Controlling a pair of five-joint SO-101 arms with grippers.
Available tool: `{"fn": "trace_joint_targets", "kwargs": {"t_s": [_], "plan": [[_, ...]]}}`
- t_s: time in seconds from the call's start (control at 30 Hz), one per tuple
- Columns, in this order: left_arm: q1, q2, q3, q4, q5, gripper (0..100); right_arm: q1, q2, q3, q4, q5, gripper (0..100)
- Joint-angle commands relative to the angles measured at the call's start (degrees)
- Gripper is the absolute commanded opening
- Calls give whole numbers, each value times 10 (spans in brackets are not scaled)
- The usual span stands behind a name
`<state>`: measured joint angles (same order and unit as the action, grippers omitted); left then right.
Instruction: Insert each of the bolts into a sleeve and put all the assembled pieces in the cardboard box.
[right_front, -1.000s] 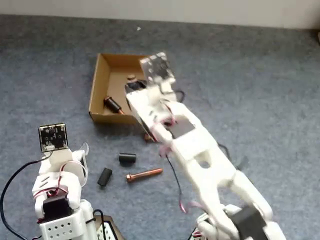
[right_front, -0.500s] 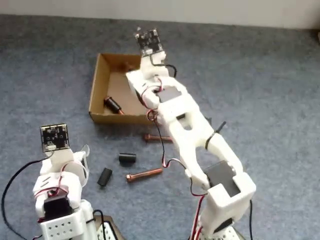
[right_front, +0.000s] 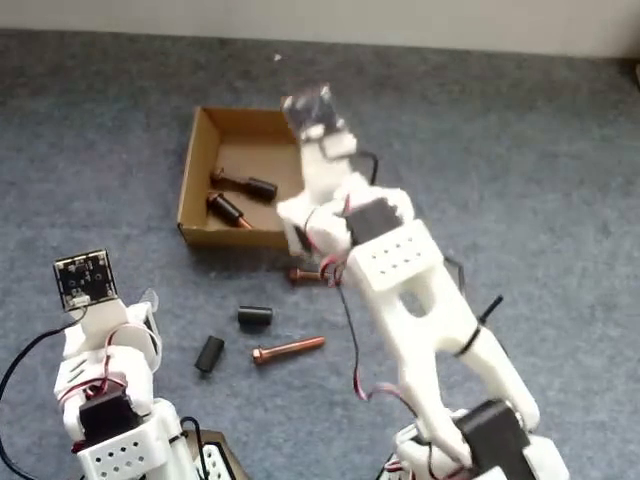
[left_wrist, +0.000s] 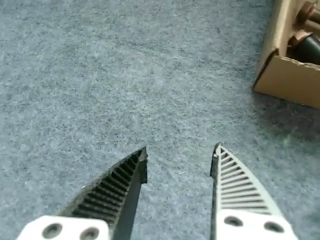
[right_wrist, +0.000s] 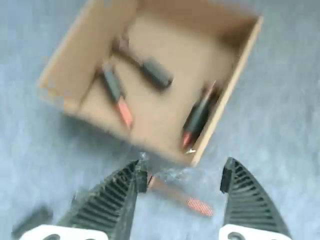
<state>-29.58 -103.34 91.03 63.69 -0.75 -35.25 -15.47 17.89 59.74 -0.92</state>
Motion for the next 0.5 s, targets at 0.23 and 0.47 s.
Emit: {"fn": "trace_joint_targets", "kwargs": {"t_s": [0.23,0.47], "plan": [[-11,-3,-16,-12,-2,228,-149,-67,189,7,81,224],[-11,-3,-16,-12,-2,228,-196,58,148,-57,83,224]]}}
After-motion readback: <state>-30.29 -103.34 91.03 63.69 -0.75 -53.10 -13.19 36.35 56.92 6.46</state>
